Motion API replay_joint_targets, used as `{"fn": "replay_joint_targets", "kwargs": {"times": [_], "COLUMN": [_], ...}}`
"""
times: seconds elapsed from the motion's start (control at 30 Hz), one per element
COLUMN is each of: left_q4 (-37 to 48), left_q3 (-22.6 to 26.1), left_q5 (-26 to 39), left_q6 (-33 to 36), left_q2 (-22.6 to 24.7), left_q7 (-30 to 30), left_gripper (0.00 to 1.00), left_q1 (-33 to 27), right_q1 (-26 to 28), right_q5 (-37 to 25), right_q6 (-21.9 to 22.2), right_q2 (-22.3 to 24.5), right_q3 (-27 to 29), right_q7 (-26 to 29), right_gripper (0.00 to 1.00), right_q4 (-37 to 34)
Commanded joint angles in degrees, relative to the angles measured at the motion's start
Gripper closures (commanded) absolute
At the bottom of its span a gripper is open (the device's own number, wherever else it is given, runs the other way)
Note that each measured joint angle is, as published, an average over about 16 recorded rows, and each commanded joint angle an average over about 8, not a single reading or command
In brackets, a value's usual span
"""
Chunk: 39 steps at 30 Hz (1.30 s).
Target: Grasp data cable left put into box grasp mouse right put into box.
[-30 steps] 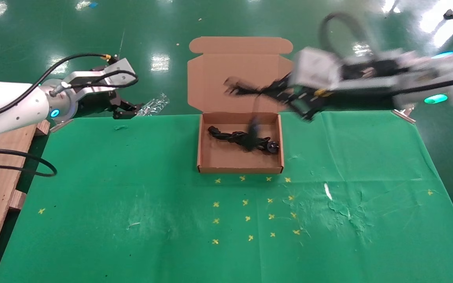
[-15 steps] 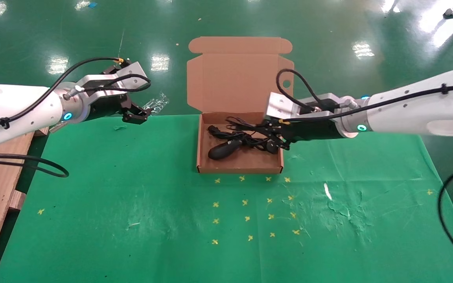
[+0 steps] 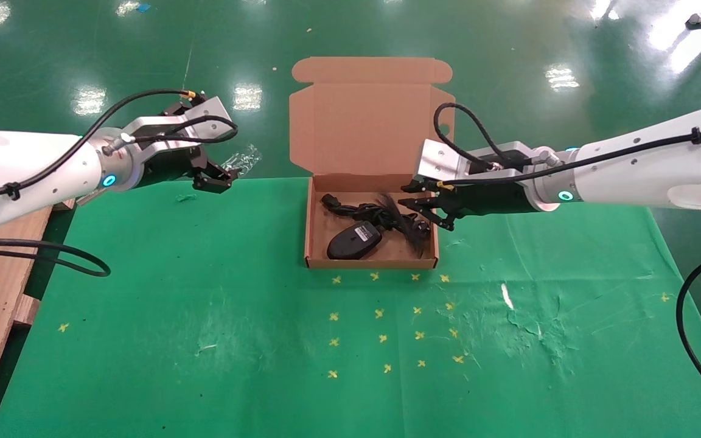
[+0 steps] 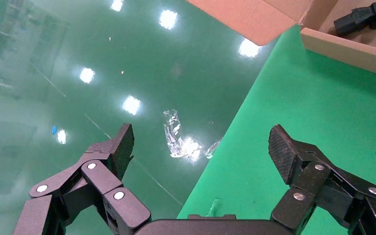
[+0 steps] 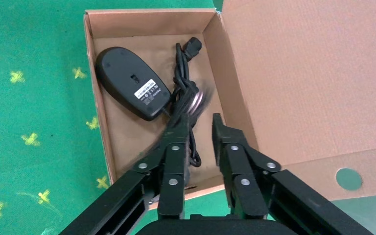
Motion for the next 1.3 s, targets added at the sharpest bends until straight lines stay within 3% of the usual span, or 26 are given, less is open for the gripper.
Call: {"fn": "replay_joint_targets", "kwargs": {"times": [0.03, 0.3, 1.3], "left_q4": [0.0, 0.0, 0.0], "left_q3": [0.0, 0.0, 0.0], "left_q5": [0.0, 0.0, 0.0], "left_q6": [0.0, 0.0, 0.0], "left_q2": [0.1, 0.1, 0.1], "left_q7": [0.0, 0.0, 0.0], "left_gripper": [0.00, 0.00, 0.00], "left_q1": [0.0, 0.0, 0.0], "right_q1": [0.0, -2.2, -17.5], "right_q5": [0.0, 4.3, 32.9], "right_q6": [-0.1, -1.8, -13.0], "right_q2": [0.1, 2.5, 18.2], "right_q3": [0.0, 1.5, 11.8], "right_q7": [0.1, 1.1, 7.5], "right_gripper": [0.00, 0.00, 0.00], "right_q4": [0.4, 3.3, 21.4]}}
